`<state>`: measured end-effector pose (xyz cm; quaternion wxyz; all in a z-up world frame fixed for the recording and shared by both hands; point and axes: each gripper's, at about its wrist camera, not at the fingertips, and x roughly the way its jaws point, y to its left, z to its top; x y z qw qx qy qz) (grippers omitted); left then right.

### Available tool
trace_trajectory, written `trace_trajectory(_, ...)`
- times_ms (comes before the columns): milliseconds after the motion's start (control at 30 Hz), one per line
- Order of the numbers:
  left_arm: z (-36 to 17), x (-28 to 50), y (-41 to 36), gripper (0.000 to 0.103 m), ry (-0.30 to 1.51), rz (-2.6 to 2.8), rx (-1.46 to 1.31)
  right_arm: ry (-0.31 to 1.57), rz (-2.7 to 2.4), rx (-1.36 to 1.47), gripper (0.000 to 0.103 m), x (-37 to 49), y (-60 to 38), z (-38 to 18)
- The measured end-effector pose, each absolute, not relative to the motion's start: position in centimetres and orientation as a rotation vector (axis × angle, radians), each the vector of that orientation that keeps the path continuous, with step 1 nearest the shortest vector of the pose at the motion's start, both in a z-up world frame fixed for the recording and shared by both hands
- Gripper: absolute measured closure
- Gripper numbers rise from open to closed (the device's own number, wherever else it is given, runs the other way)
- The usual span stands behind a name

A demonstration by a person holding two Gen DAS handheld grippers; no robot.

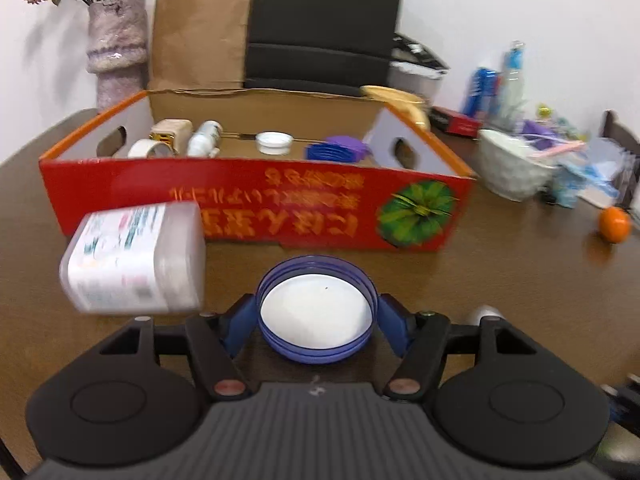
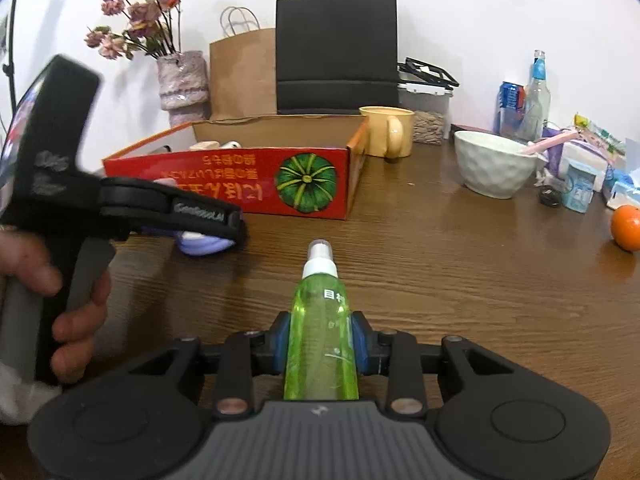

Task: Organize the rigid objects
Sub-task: 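Carry the lid and spray bottle into the box and open both tools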

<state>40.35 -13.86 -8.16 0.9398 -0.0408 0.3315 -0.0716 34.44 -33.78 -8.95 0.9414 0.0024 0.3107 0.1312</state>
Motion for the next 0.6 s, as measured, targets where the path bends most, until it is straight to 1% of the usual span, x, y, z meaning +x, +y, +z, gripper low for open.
trace_trajectory(167, -5.9, 32.5, -13.2, 0.037, 0.555, -0.202, -0.036, 0.622, 0.303, 0.062, 0.073, 32.0, -34.1, -8.4)
trace_trajectory(367, -4.2, 25.0, -10.3, 0.037, 0.500, -0.141, -0.037, 0.588, 0.351, 0.066, 0.072, 27.2, -32.8, -7.1)
trace_trajectory(600, -2.0, 19.2, -6.4, 0.036, 0.430, -0.102, -0.085, 0.512, 0.409, 0.056, 0.072, 22.1, -30.3, -5.0)
